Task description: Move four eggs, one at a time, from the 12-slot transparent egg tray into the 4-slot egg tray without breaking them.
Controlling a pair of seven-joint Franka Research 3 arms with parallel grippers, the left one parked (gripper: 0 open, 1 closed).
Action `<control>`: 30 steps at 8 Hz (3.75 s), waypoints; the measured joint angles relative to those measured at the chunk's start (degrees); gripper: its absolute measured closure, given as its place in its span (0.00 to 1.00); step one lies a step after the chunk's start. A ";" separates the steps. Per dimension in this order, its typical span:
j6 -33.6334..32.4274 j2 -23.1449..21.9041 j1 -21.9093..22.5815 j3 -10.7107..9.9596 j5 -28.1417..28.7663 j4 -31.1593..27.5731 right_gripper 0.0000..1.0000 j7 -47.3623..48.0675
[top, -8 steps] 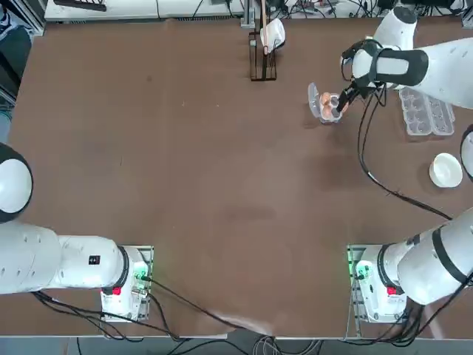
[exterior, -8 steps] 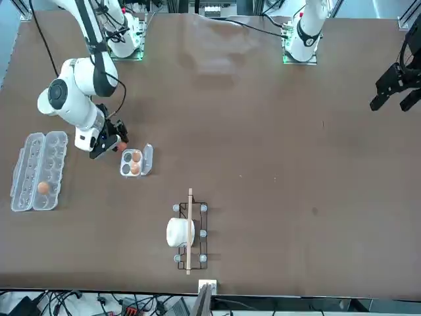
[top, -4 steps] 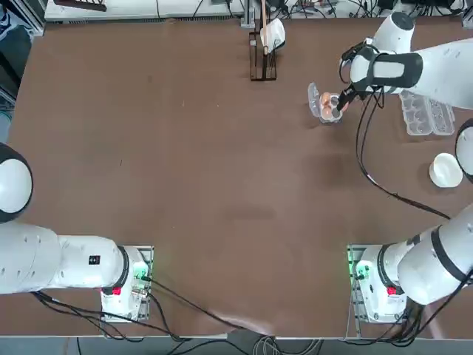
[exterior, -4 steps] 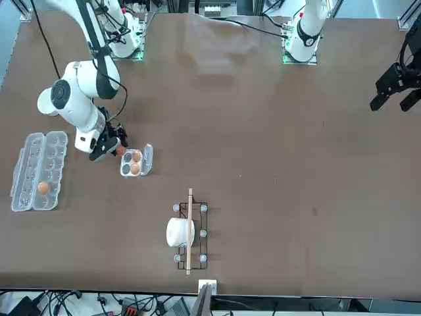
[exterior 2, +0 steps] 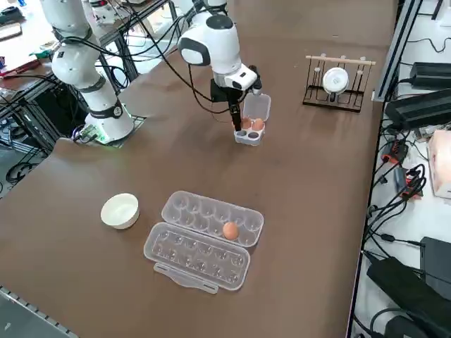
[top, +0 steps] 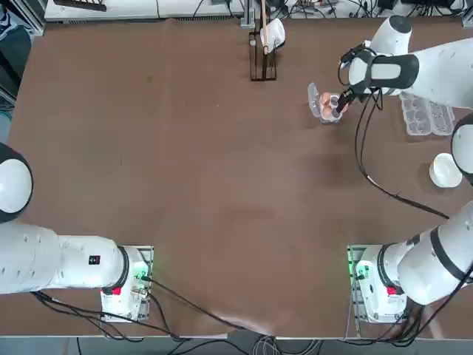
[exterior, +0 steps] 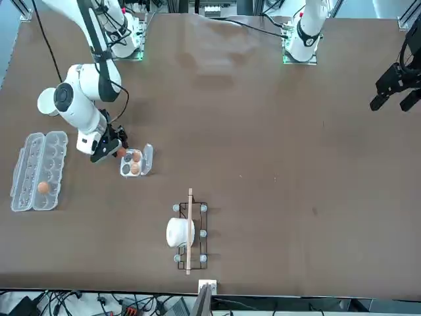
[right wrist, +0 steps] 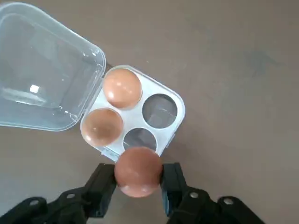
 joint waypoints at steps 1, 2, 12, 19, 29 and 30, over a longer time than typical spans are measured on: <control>0.24 0.20 0.00 0.00 0.00 0.00 0.43 -0.01; 0.56 0.39 0.02 0.00 -0.01 0.00 0.43 -0.02; 1.93 3.83 1.18 0.04 0.00 2.22 0.43 0.05; 1.91 4.55 1.45 0.07 0.01 2.73 0.14 0.11; -11.59 4.09 -15.84 -1.08 -0.39 12.51 0.00 -28.79; -11.58 4.79 -17.73 -1.09 -0.53 13.43 0.00 -34.53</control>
